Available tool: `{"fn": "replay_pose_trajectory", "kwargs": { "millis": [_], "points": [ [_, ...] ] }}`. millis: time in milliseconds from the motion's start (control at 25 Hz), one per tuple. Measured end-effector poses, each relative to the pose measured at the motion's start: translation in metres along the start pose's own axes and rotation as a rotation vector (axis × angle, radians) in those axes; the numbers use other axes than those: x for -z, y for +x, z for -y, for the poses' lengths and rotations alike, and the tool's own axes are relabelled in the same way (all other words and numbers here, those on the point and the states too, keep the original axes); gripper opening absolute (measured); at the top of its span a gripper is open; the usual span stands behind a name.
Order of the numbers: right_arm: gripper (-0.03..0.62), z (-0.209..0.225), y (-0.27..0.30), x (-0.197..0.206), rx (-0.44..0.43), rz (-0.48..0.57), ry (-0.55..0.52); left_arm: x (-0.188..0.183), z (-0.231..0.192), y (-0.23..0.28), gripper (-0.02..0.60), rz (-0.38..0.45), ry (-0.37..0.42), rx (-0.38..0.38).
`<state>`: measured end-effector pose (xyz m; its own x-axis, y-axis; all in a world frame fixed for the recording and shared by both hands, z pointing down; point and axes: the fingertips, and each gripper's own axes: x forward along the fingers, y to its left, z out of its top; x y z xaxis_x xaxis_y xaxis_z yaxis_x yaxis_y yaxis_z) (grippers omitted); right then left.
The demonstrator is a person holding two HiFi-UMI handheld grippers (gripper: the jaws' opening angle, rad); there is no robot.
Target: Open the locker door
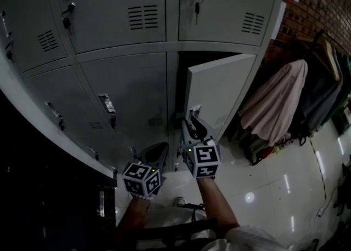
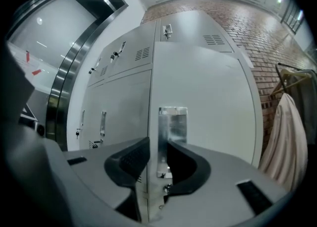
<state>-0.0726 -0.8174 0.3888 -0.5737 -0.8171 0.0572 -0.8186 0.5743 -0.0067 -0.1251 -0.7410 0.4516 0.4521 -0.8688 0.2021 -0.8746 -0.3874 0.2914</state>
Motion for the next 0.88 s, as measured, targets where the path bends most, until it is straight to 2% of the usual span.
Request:
{"fn": "replay_pose_trajectory", "kwargs": {
  "millis": [200, 360, 520, 680, 880],
  "points": [
    [0.125, 0.002, -0.019, 0.002, 0.010, -0.011, -0.002, 0.008, 0.009, -0.008, -0.002, -0.031, 0.003, 0.018],
    [0.148, 0.008, -0.037, 0.002, 0.056, -0.018, -0.019, 0.013, 0.026, -0.013, -0.002, -0.033, 0.014, 0.068],
    [0.153, 0.014, -0.059, 0.003, 0.113, -0.020, -0.031, 0.021, 0.035, -0.022, -0.002, -0.085, 0.035, 0.073],
    [0.153, 0.022, -0.086, 0.004, 0.165, -0.025, -0.038, 0.032, 0.058, -0.018, -0.002, -0.076, 0.019, 0.161],
    [0.117, 0.035, -0.122, 0.002, 0.229, -0.011, -0.045, 0.037, 0.092, -0.014, -0.002, -0.104, 0.063, 0.246]
  ]
}}
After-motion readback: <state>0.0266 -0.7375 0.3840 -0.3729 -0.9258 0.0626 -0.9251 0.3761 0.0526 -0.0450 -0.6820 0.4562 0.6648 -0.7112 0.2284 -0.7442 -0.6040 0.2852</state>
